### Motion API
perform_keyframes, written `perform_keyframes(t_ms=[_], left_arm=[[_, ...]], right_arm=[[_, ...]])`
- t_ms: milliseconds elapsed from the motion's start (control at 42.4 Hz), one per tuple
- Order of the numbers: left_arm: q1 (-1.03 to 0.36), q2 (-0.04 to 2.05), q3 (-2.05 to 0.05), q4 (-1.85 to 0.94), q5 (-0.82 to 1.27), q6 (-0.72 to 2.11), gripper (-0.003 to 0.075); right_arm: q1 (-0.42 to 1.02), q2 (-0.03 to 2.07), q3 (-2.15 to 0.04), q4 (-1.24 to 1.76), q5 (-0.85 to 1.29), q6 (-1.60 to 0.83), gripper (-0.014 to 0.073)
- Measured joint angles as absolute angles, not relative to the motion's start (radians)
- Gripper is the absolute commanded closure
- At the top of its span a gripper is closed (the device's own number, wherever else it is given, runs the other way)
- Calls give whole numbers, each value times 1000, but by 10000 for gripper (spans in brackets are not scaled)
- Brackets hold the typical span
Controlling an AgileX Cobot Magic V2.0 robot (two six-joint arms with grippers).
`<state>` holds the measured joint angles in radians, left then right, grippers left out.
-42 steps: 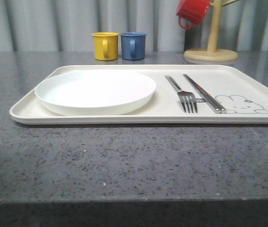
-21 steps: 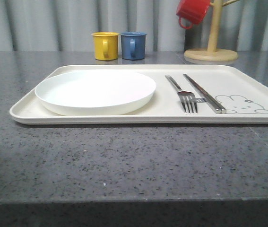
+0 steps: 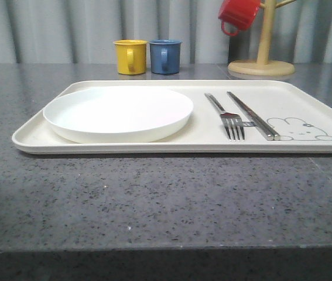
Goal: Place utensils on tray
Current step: 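Move the right gripper to the silver spoon and grasp it, then place the spoon on the tray beside the chopsticks and release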
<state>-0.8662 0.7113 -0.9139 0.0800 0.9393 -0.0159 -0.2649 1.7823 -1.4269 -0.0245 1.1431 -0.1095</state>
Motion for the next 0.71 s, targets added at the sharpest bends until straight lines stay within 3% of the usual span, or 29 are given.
perform_keyframes(t_ms=[330, 707], left_arm=[[-866, 711, -914, 80, 938, -16, 282], [-866, 711, -914, 80, 934, -16, 282]], right_arm=[[-239, 1769, -1459, 25, 1156, -115, 603], [57, 1698, -1518, 220, 1221, -124, 601]])
